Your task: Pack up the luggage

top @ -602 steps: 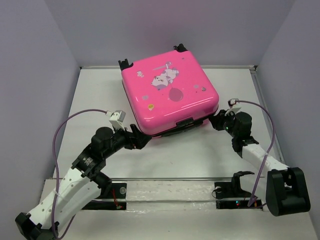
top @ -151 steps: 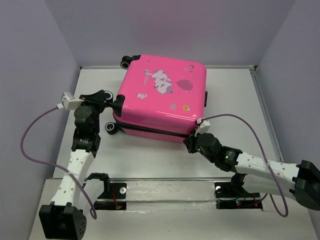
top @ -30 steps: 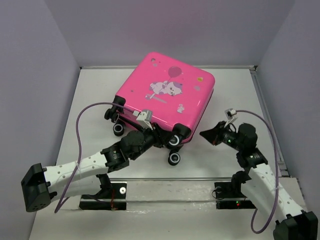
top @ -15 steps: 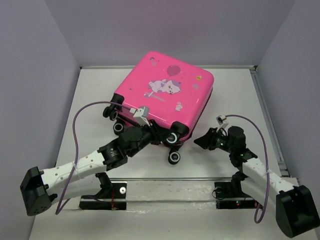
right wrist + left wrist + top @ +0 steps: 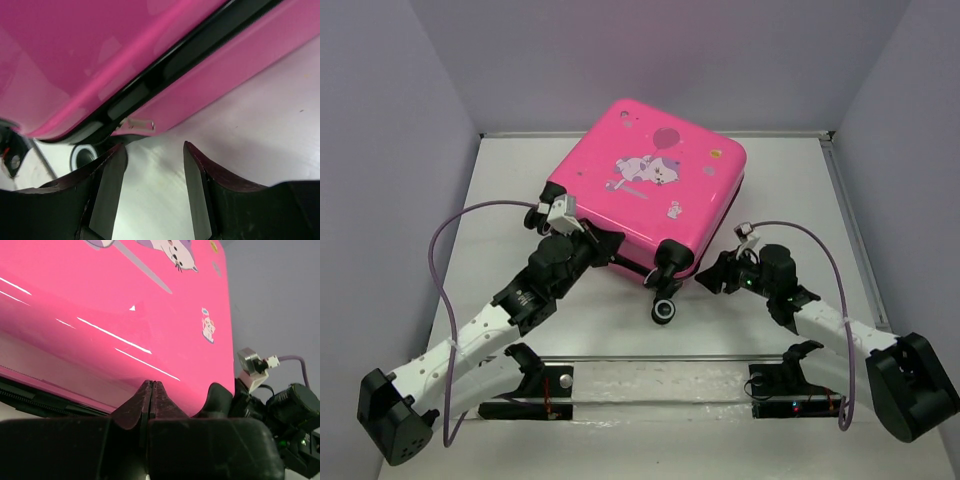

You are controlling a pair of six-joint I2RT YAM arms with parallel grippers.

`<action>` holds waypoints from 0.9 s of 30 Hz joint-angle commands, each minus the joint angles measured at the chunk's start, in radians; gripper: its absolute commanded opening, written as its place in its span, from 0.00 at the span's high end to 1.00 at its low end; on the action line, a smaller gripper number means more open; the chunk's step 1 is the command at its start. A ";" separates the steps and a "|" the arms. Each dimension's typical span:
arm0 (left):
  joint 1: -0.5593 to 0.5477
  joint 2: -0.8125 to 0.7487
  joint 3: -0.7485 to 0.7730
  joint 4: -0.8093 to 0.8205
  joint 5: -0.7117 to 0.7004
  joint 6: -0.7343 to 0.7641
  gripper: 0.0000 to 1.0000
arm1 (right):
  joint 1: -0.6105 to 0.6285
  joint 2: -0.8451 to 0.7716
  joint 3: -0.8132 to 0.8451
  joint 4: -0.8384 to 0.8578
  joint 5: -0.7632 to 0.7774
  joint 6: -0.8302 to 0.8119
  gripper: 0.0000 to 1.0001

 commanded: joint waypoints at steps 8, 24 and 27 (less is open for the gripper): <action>-0.037 -0.099 -0.070 -0.048 0.335 0.138 0.09 | 0.008 0.105 0.063 0.197 0.074 -0.182 0.44; -0.284 0.151 0.039 -0.029 0.253 0.231 0.01 | 0.008 0.118 0.074 0.227 -0.091 -0.185 0.48; -0.292 0.154 0.047 -0.035 0.206 0.221 0.01 | 0.008 0.104 0.048 0.257 -0.106 -0.161 0.48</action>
